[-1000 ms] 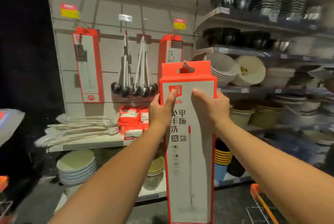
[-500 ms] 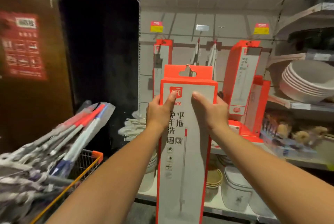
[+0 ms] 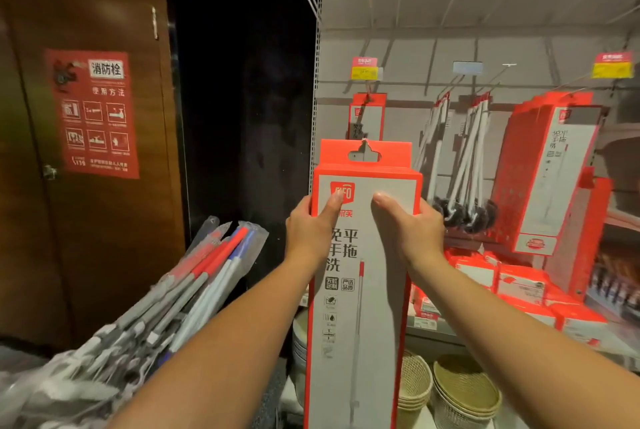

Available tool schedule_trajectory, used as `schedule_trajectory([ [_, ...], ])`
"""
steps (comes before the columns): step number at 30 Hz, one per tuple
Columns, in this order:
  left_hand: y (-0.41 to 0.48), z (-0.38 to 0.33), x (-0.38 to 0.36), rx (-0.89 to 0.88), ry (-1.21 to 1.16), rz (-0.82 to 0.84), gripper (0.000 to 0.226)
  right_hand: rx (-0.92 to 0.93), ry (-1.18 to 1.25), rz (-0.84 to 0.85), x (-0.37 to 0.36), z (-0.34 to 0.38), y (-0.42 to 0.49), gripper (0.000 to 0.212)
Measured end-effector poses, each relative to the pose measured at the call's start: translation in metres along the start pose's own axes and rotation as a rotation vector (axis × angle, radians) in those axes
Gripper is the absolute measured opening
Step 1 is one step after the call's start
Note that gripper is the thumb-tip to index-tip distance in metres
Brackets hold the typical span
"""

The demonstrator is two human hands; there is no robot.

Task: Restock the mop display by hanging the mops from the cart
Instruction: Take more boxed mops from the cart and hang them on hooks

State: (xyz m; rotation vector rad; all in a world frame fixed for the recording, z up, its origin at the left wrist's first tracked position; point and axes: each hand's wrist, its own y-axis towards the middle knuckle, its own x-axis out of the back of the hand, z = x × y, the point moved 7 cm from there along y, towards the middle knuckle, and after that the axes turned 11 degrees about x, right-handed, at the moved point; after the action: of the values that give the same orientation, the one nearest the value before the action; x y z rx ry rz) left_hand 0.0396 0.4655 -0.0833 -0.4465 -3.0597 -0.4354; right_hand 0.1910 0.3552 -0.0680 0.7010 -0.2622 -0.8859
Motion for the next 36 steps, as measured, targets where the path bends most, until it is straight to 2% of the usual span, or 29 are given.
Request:
schedule_trajectory([
  [6,0.055,0.006,-0.003,-0.020,0.032,0.024,0.031,-0.010,-0.011,-0.029,-0.026,-0.025,0.029,0.013],
  [14,0.128,0.018,-0.050,-0.015,-0.028,0.052,0.031,0.021,-0.065,-0.002,-0.036,-0.072,0.104,0.013],
  [24,0.229,-0.002,-0.130,-0.044,-0.039,-0.033,0.037,0.091,-0.015,0.078,-0.028,-0.124,0.235,0.011],
  [28,0.257,0.001,-0.148,-0.048,-0.074,-0.063,0.040,0.131,-0.002,0.102,-0.034,-0.140,0.268,0.012],
  [36,0.318,0.012,-0.166,-0.042,-0.039,-0.079,0.040,0.098,0.028,0.086,-0.053,-0.185,0.316,0.011],
])
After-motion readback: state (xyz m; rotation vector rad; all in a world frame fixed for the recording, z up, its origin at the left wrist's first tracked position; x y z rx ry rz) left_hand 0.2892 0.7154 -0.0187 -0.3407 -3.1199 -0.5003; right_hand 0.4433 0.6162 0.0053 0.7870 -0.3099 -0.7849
